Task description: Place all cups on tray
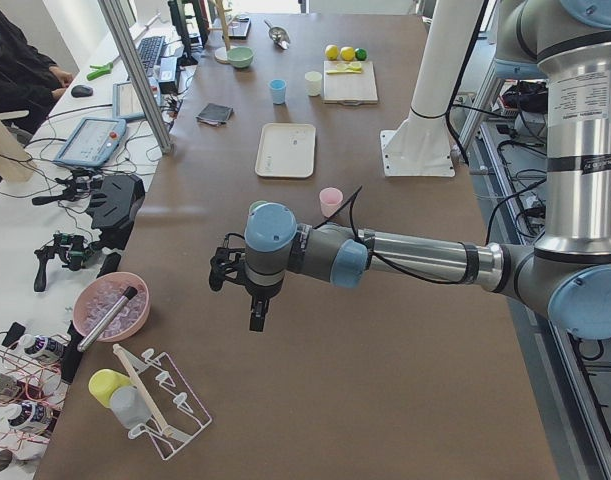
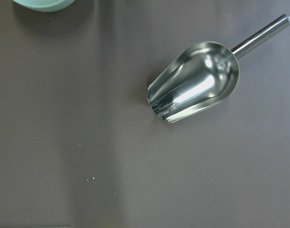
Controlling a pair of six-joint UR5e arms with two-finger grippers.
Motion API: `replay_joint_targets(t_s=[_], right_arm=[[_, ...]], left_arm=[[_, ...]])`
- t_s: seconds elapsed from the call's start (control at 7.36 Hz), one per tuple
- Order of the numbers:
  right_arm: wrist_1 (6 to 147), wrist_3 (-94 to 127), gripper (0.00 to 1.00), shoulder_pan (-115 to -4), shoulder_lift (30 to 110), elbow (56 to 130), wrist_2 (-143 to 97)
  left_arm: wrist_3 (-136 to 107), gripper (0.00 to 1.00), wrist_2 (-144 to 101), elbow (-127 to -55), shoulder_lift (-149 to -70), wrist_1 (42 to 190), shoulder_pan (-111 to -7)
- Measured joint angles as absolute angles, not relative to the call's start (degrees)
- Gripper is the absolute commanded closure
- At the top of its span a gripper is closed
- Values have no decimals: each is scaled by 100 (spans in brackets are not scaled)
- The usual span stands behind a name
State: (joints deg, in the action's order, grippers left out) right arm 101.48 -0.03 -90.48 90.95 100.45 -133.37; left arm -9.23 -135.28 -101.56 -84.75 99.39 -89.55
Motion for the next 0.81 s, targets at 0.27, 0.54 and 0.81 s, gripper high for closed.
replay_joint_targets(t_s=[0.27,0.54,0.81], right_arm=[[10108,14,0,-9045,9122,10022,-13430],[9831,23,0,-9044,9198,10002,-13512],[9640,26,0,-9044,9255,10006,-13606]], left_arm=[[-925,2,-13530,-10126,-8481,9946,-8954],[-918,2,-13535,-10166,-8445,9954,-8953],[-920,2,-13543,-10212,-8462,9978,-8949]])
